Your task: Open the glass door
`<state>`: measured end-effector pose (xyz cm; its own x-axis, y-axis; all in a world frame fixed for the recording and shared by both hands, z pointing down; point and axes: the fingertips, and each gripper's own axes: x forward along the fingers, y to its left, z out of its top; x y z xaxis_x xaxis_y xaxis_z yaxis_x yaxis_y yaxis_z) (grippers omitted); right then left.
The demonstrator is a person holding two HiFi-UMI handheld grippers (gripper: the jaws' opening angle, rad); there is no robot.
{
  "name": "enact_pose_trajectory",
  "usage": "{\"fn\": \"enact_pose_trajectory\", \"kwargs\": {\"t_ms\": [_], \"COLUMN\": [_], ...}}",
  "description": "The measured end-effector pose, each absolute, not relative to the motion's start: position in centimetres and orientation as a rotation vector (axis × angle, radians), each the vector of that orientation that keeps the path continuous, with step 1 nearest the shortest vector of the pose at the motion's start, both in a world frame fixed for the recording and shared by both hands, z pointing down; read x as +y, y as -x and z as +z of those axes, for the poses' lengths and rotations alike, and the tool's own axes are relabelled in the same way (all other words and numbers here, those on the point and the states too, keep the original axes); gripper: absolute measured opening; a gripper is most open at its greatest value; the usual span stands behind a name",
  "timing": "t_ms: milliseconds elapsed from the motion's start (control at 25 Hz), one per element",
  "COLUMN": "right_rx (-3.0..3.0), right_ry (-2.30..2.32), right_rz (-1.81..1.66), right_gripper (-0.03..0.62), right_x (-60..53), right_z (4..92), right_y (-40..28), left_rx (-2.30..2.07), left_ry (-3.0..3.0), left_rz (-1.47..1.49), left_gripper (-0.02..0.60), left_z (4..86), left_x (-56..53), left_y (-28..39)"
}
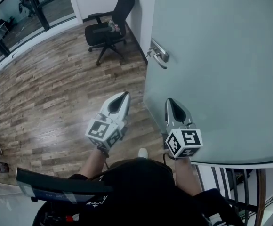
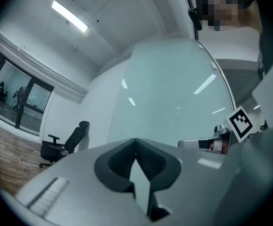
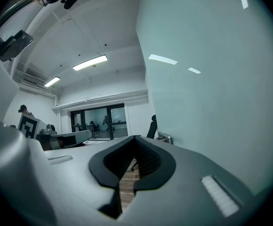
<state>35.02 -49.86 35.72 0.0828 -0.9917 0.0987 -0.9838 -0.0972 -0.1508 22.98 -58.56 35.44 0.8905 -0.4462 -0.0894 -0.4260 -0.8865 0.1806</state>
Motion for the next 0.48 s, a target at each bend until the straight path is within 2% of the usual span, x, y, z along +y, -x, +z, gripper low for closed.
{"fn": "enact_pose_trajectory", "kwargs": {"t_ms": [480], "right_rx": [2.105], "right_ry": [2.295], "right_rz": [-0.281], "right_gripper": [0.002], "right_x": [-50.12], "right_z": [35.99], "right_y": [-34.58], "left_rx": [-0.694], "left_ry": [-2.882], "left_rz": [-0.172], "left_gripper": [0.002], "left_z": [35.6], "left_x": [-58.76], "left_y": [-22.32]}}
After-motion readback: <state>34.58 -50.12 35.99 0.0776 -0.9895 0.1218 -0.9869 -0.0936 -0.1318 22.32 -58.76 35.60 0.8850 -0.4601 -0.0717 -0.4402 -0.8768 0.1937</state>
